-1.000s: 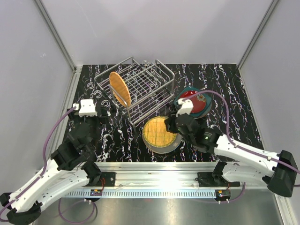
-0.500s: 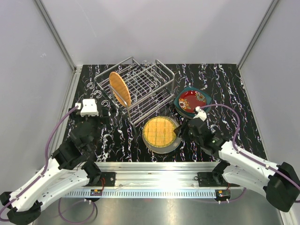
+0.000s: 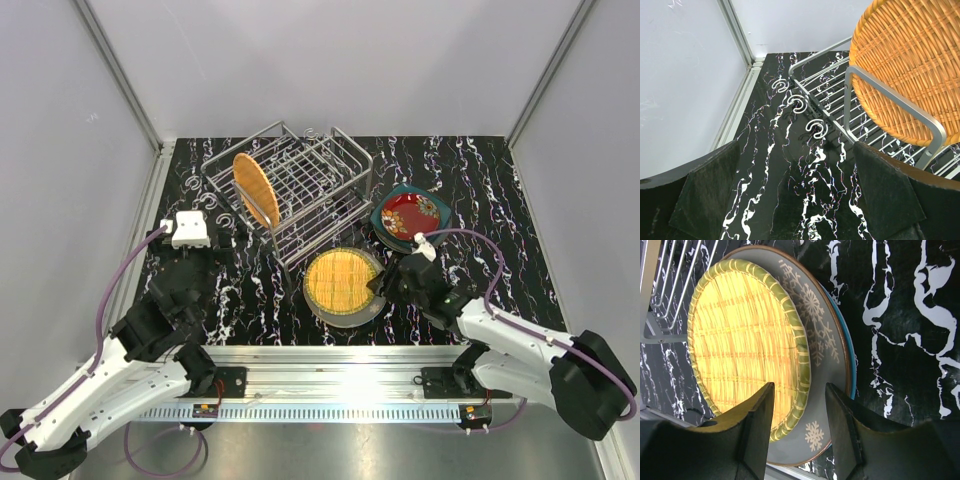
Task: Load the plates into the dish rack
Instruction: Grab a plate with the right arm
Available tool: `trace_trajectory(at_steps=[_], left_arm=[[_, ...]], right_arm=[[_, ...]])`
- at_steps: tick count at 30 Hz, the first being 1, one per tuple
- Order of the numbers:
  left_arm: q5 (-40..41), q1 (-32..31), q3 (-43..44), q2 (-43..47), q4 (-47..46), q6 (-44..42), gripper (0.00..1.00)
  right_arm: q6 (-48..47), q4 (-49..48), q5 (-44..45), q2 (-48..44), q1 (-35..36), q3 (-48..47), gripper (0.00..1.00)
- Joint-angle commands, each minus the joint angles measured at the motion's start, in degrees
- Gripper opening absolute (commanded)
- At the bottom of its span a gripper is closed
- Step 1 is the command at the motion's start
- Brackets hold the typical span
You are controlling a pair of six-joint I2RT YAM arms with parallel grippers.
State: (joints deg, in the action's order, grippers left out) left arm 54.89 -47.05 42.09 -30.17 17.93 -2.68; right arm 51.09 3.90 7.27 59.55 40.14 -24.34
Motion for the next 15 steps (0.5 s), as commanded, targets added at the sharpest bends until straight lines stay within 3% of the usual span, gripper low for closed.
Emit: trace_trajectory(at_steps=[1,15], left_arm=[[-0.40,0.20,2.30,-0.68,-1.15,0.66,0.99],[-0.40,0.20,2.30,-1.64,-1.15,0.57,0.99]], right_arm=[[1.91,-5.29,-1.11,0.48,-1.03,0.87,0.52],[7.00,-11.54,-3.58,4.52,-3.66,4.30,0.49]])
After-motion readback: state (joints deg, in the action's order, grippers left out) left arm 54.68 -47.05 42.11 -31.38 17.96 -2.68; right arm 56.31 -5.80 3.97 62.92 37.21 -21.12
